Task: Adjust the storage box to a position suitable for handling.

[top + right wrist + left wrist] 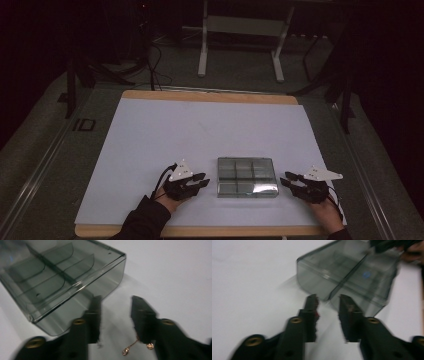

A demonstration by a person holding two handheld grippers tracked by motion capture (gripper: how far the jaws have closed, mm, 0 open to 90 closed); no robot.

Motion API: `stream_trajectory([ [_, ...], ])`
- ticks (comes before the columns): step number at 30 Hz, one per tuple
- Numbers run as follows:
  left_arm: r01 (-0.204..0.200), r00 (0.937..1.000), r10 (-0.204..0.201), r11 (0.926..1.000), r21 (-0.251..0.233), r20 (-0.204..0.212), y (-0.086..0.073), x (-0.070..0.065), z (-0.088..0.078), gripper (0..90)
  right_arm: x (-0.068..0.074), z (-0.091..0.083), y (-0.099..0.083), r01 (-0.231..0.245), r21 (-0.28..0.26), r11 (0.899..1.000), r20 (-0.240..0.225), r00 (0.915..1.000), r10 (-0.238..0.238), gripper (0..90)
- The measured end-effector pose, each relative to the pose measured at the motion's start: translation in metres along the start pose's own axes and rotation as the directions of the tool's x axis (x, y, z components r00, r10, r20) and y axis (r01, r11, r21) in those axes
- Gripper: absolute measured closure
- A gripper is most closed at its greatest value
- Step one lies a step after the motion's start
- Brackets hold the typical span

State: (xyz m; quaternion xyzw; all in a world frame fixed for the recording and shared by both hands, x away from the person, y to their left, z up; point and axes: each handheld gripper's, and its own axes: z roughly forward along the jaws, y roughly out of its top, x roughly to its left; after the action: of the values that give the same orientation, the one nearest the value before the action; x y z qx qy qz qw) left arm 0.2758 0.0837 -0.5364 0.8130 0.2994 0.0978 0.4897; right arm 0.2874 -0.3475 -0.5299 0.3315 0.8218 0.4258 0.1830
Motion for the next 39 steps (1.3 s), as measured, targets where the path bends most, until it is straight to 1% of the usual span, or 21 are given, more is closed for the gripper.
stream_trajectory([
  [1,-0.009,1.0000,0.009,0.9999,0.008,-0.004,0.000,-0.001,0.001,79.7,0.001,0.000,0.000,0.009,0.006,1.000,-0.009,0.9999,-0.009,76.2],
  [2,-0.013,0.9999,0.013,0.9998,0.017,0.002,0.001,-0.002,0.001,83.1,0.002,0.000,0.001,0.012,0.007,1.000,-0.014,0.9998,-0.012,79.0],
  [3,-0.020,0.9998,0.020,0.9996,0.020,0.010,0.002,-0.004,0.002,85.0,0.002,0.000,0.001,0.013,0.004,1.000,-0.024,0.9996,-0.013,81.3],
  [5,-0.021,0.9996,0.020,0.9996,0.021,0.022,0.003,-0.006,0.003,88.5,0.002,0.000,0.001,0.011,0.009,1.000,-0.036,0.9993,-0.011,86.5],
  [7,-0.033,0.9990,0.033,0.9991,0.026,0.030,0.004,-0.009,0.005,89.4,0.002,0.001,0.001,0.008,0.011,1.000,-0.046,0.9989,-0.008,89.4],
  [10,-0.047,0.9976,0.045,0.9983,0.035,0.052,0.005,-0.012,0.009,90.0,0.005,0.002,0.001,0.015,0.028,1.000,-0.058,0.9982,-0.013,89.7],
  [12,-0.063,0.9964,0.060,0.9969,0.046,0.059,0.006,-0.014,0.011,90.0,0.007,0.002,0.001,0.027,0.029,0.999,-0.067,0.9975,-0.025,89.7],
  [13,-0.069,0.9956,0.066,0.9967,0.043,0.067,0.005,-0.016,0.012,90.0,0.008,0.002,0.001,0.028,0.029,0.999,-0.070,0.9972,-0.026,89.8],
  [14,-0.071,0.9947,0.067,0.9964,0.047,0.077,0.005,-0.017,0.012,90.0,0.009,0.001,0.000,0.023,0.030,0.999,-0.085,0.9962,-0.021,89.8],
  [16,-0.086,0.9939,0.081,0.9942,0.065,0.075,0.006,-0.018,0.014,90.0,0.009,0.001,-0.001,0.024,0.034,0.999,-0.101,0.9947,-0.021,89.9],
  [18,-0.086,0.9931,0.080,0.9940,0.068,0.086,0.005,-0.019,0.015,90.0,0.010,0.001,-0.003,0.019,0.033,0.999,-0.118,0.9929,-0.015,89.9],
  [20,-0.086,0.9932,0.079,0.9938,0.070,0.085,0.005,-0.019,0.016,90.0,0.011,0.001,-0.002,0.018,0.038,0.999,-0.127,0.9918,-0.013,89.9],
  [21,-0.084,0.9935,0.078,0.9940,0.071,0.082,0.005,-0.019,0.016,90.0,0.011,0.001,-0.002,0.026,0.034,0.999,-0.130,0.9913,-0.021,89.9],
  [23,-0.076,0.9942,0.070,0.9947,0.069,0.081,0.006,-0.019,0.016,90.0,0.012,0.001,-0.002,0.025,0.037,0.999,-0.140,0.9900,-0.019,89.9],
  [25,-0.066,0.9949,0.060,0.9954,0.070,0.082,0.006,-0.019,0.016,90.0,0.013,0.001,-0.001,0.029,0.038,0.999,-0.142,0.9896,-0.023,89.9],
  [28,-0.065,0.9942,0.059,0.9957,0.066,0.090,0.008,-0.020,0.018,90.0,0.014,0.001,-0.001,0.031,0.037,0.999,-0.145,0.9892,-0.026,89.8],
  [30,-0.067,0.9948,0.062,0.9958,0.062,0.080,0.009,-0.020,0.019,90.0,0.014,0.000,-0.001,0.031,0.029,0.999,-0.142,0.9895,-0.027,89.8],
  [32,-0.062,0.9945,0.056,0.9962,0.062,0.088,0.009,-0.019,0.019,90.0,0.014,-0.001,0.000,0.029,0.025,0.999,-0.147,0.9889,-0.025,89.8],
  [35,-0.072,0.9942,0.066,0.9947,0.073,0.085,0.009,-0.020,0.018,90.0,0.014,-0.001,0.000,0.029,0.023,0.999,-0.146,0.9890,-0.025,89.9],
  [39,-0.056,0.9944,0.051,0.9965,0.062,0.093,0.010,-0.020,0.017,90.0,0.014,-0.002,0.000,0.031,0.028,0.999,-0.148,0.9887,-0.027,89.9],
])
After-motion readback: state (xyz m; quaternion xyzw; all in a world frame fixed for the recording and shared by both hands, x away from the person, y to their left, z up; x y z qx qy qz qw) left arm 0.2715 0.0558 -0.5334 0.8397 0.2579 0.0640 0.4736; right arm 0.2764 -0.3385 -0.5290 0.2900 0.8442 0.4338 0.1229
